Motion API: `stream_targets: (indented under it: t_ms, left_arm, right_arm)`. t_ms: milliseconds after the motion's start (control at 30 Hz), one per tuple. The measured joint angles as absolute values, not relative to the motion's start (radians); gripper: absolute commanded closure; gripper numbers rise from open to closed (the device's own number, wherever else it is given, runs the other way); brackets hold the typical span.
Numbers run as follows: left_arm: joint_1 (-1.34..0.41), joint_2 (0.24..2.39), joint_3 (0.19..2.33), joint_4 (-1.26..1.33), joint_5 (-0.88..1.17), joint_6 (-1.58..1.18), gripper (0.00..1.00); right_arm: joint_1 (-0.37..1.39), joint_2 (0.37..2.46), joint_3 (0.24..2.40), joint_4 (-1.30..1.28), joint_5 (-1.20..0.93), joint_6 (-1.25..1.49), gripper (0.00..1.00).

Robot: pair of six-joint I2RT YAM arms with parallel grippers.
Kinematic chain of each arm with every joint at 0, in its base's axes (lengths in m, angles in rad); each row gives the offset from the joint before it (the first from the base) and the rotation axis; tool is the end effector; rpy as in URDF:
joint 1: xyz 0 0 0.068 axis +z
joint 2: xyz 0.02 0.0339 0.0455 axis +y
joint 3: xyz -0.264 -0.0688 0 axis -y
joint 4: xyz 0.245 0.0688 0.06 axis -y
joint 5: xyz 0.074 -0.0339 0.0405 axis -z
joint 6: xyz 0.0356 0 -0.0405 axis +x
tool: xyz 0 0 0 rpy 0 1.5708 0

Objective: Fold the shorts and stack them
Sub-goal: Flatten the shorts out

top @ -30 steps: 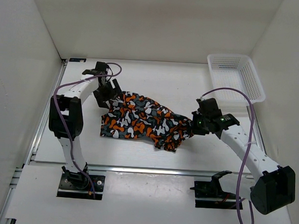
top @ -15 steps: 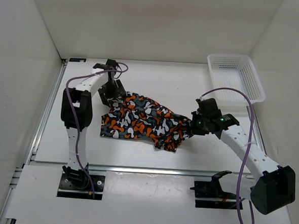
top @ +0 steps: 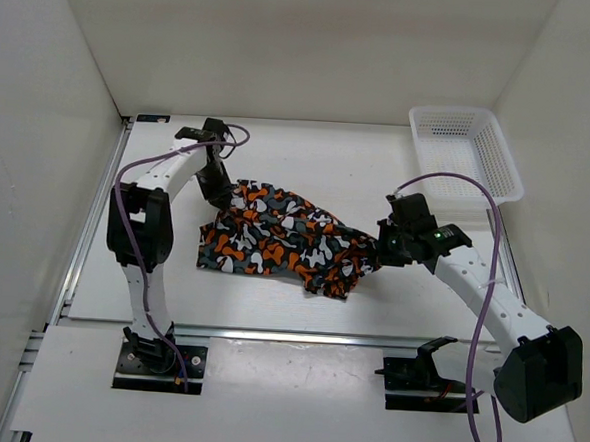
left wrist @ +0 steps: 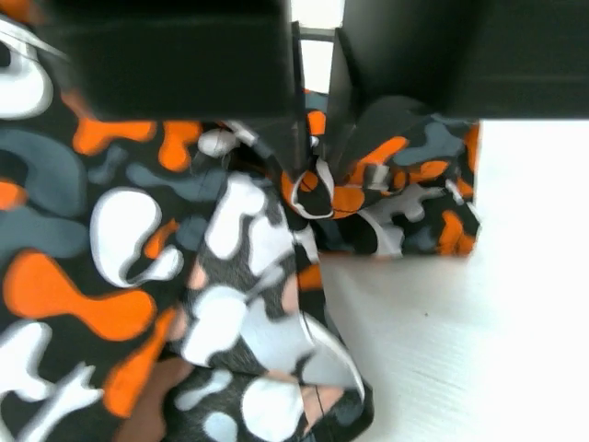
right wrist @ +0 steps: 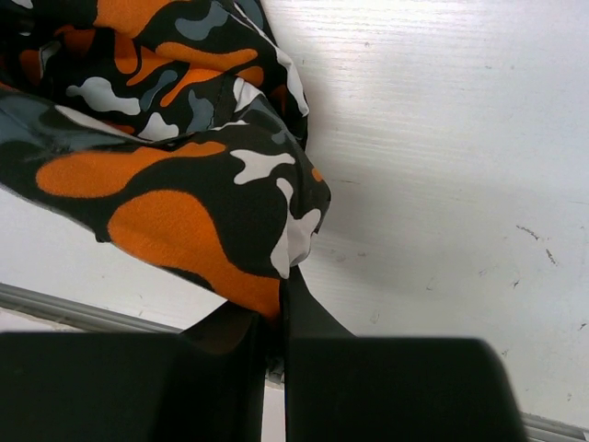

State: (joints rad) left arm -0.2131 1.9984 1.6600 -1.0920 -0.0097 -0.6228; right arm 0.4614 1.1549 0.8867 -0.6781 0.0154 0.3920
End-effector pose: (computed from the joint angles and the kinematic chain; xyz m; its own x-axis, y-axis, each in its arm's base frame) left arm 0.3870 -0.0834 0.2205 -0.9086 -0.4002 -0.1193 -0.3938 0.9162 -0.0738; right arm 0.2058 0.1017 0.2590 -0.8383 0.0098 -0.5451 -0.1264 0.9691 0.2118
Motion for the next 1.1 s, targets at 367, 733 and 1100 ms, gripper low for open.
stream_targets:
  t_ms: [367,733,1100]
  left_arm:
    - [-0.199,1.95,1.687,-1.13,-0.014,-0.606,0.9]
    - [-0.04,1.955,2.393,-1.217,0.035,-0.592,0.9]
    - [0.063,1.505,2.085,-1.049,0.191,-0.601,0.9]
  right_arm:
    - [0.472,1.176,0.904,-0.683,0.021,0.387,1.0]
    - [0.379,1.565,1.738,-0.738,0.105,0.217,1.0]
    - [0.436,1.289,1.6,-0.546,0.065,0.01,1.0]
